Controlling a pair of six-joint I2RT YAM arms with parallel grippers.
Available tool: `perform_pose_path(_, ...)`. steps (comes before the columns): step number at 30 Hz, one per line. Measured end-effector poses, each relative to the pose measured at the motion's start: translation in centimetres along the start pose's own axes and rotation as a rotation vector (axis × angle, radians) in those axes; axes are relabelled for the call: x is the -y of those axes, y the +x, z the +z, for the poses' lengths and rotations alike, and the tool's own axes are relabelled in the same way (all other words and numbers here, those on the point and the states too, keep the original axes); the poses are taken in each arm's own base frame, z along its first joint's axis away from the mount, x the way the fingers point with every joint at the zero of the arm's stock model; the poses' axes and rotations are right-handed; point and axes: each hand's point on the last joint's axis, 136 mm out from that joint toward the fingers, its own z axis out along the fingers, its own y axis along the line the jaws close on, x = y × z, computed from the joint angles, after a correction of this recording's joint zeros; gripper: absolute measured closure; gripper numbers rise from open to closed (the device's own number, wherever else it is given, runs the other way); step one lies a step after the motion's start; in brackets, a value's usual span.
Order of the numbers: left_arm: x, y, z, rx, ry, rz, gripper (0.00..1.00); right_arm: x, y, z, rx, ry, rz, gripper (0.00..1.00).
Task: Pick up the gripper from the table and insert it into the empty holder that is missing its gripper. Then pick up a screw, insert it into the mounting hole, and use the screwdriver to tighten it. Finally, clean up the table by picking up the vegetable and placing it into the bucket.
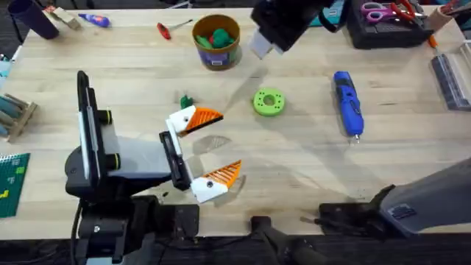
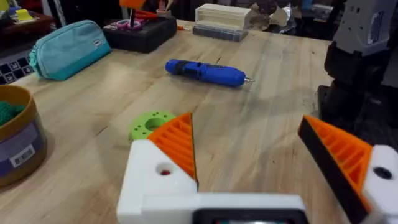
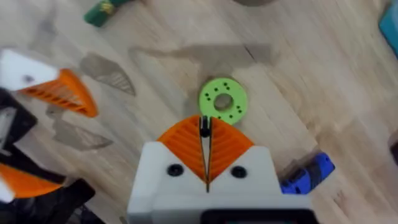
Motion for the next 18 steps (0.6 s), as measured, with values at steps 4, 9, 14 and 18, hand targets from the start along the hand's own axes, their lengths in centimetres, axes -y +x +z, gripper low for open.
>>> perform_pose_path(4,0.0,0.0,0.0,0.0,0.0,0.0,0.016,-3.1,-1.2,-1.8,0.043,-0.015,-0.083,0.996)
perform_pose_path(9,0.0,0.0,0.0,0.0,0.0,0.0,0.016,-6.1,-2.4,-3.5,0.097,-0.007,-0.172,0.996)
perform_pose_path(14,0.0,0.0,0.0,0.0,0.0,0.0,0.016,-8.9,-3.6,-4.8,0.149,-0.016,-0.24,0.996)
perform_pose_path(18,0.0,0.0,0.0,0.0,0.0,0.0,0.016,-10.4,-4.9,-4.7,0.169,-0.025,-0.271,0.996)
